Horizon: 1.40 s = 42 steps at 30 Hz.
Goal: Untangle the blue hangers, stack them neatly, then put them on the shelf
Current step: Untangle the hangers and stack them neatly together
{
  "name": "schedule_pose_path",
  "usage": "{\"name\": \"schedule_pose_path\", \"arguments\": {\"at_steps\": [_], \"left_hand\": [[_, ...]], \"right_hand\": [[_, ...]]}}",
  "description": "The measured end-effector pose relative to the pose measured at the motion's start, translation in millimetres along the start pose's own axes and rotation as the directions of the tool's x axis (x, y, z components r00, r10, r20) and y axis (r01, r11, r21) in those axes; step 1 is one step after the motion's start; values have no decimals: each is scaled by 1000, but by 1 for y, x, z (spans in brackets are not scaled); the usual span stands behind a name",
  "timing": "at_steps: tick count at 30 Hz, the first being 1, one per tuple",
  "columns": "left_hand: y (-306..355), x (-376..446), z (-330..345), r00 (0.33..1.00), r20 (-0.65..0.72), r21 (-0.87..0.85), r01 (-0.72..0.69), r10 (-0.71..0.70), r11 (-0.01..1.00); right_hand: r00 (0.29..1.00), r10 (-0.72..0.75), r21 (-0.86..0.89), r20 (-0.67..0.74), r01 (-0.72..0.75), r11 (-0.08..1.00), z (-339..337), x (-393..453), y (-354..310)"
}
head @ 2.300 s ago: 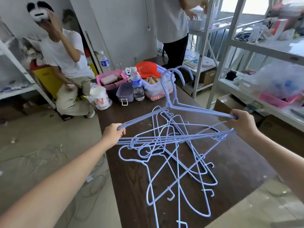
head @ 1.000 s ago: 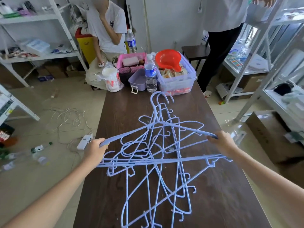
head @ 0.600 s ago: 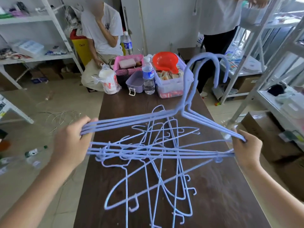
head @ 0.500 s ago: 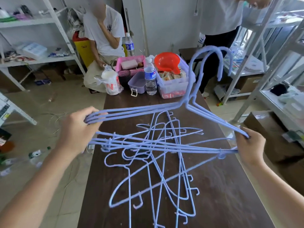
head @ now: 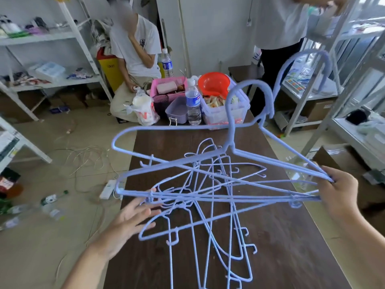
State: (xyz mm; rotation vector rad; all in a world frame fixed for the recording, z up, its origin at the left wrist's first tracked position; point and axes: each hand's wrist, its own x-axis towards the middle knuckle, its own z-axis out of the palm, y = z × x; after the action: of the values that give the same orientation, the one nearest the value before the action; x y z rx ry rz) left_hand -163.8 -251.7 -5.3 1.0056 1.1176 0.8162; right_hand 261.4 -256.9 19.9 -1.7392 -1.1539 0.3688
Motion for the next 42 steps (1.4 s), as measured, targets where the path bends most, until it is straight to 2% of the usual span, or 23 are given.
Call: {"name": "schedule_pose_path", "arguments": {"at_steps": [3,6,11,16,18,20,21,24,26,28,30,32,34,36,37,38,39,40,41,42], "left_hand": [[17,2,3,992,14,-1,-124,124,992],[39,7,4,967,-41,-107,-255,252,961],[78,14,4,944,-44,-205,-330,328,922],[92,22,3,908,4,-223,-407,419,886],[81,32,1,941,-12,-221,-334,339,917],[56,44,-1,981,-145,-194,-157,130,968],[36,47,-3,980,-198,-222,-66,22,973],[-36,44,3,926,-273,-357,152,-259,922],[-77,36,2,839,-403,-347,228,-364,910],[-97,28,-5,760,-538,-344,197,-365,918],[-99,24,-13,716,-627,-292,148,-306,945],[-95,25,-22,719,-663,-154,143,-209,978],[-82,31,-26,774,-632,90,123,-39,988],[-62,40,-25,843,-504,420,51,186,906],[-53,46,-21,873,-396,599,10,286,800],[-44,52,-14,896,-261,765,-35,359,643],[-37,59,-5,916,-116,886,-80,385,457],[-31,66,7,939,11,951,-116,343,288],[-28,73,20,959,93,975,-142,266,172],[-26,78,33,972,132,980,-157,194,119]], "right_hand": [[999,-31,43,-12,32,999,-3,10,-9],[999,-25,81,-40,28,996,-5,24,-13],[997,27,247,-70,-8,969,-6,45,-29],[985,-48,232,-165,86,969,-6,53,-45],[990,-80,209,-120,104,972,-2,46,-39],[996,-85,122,-37,89,989,9,31,-24],[998,-62,55,3,61,997,17,22,-13],[990,75,-90,122,-64,994,48,-8,25],[982,108,-170,153,-82,982,62,-28,47],[985,112,-203,129,-84,976,68,-41,59],[991,97,-176,98,-78,981,67,-47,68],[992,63,-154,110,-46,987,66,-50,72],[991,36,-148,132,-17,989,64,-50,71],[990,10,-161,140,13,987,63,-49,68],[990,1,-168,143,23,985,63,-48,68],[990,-6,-176,143,31,984,63,-46,69],[990,-14,-181,141,40,983,64,-45,70],[990,-24,-184,142,50,982,64,-45,71],[988,-31,-185,150,58,981,63,-45,71],[986,-34,-183,161,64,981,63,-46,71]]}}
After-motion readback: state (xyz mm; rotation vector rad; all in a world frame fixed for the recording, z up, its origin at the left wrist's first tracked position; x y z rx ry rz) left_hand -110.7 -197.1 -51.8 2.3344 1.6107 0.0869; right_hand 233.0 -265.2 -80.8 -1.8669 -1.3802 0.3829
